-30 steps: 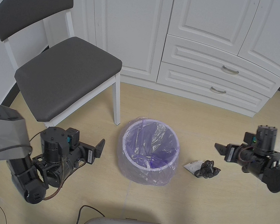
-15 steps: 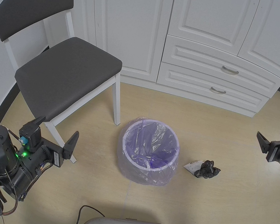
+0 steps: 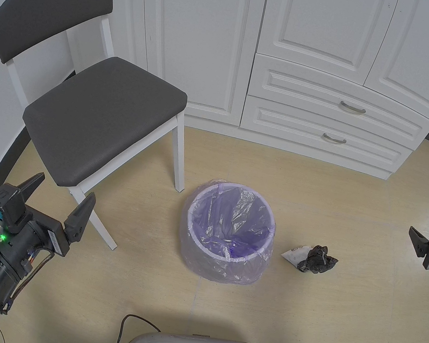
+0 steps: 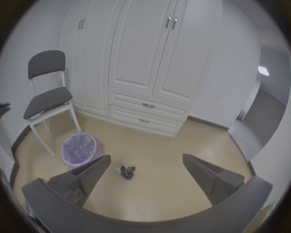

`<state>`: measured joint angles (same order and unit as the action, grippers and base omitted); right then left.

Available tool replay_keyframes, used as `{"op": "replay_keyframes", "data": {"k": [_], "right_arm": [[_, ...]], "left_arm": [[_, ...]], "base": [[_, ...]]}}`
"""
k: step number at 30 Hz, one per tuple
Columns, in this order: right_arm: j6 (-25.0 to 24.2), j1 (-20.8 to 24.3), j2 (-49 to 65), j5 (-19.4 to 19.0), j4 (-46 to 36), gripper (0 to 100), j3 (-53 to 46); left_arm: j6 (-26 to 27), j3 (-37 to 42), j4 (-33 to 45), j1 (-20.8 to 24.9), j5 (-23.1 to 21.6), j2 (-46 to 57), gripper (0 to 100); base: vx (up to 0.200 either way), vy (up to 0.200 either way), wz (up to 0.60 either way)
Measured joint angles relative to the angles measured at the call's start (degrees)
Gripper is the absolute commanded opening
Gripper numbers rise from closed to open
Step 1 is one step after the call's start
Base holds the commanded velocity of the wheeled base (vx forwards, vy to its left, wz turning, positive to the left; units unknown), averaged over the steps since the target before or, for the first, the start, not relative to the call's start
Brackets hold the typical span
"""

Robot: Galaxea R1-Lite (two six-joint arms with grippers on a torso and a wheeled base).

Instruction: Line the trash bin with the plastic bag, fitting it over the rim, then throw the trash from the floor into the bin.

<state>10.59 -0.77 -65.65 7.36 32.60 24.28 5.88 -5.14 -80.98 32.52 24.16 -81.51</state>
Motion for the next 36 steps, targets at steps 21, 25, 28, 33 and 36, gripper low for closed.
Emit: {"op": "replay_keyframes", "data": {"k": [21, 25, 28, 33, 36], "right_arm": [[-22.4, 2.5, -28.4, -4.8, -16.4, 100, 20.4], [-23.1, 3.3, -37.4, -4.1, -7.7, 100, 20.1], [-23.5, 3.8, -44.0, -2.9, -2.0, 100, 19.9], [-25.0, 4.8, -53.9, -1.4, 10.2, 100, 19.9], [-26.9, 6.7, -58.4, 0.8, 13.9, 100, 20.0]], "left_arm": [[-10.2, -18.6, 58.4, -3.0, -4.2, 19.7, 100], [-11.2, -19.8, 58.8, -3.3, -5.0, 22.3, 100], [-11.6, -20.3, 58.9, -3.4, -5.4, 23.6, 100], [-11.9, -20.7, 59.1, -3.5, -6.1, 24.8, 100], [-12.0, -20.8, 59.1, -3.9, -7.5, 25.1, 100]], "base": [[0.000, 0.000, 0.00], [0.000, 0.000, 0.00], [0.000, 0.000, 0.00], [0.000, 0.000, 0.00], [0.000, 0.000, 0.00]]}}
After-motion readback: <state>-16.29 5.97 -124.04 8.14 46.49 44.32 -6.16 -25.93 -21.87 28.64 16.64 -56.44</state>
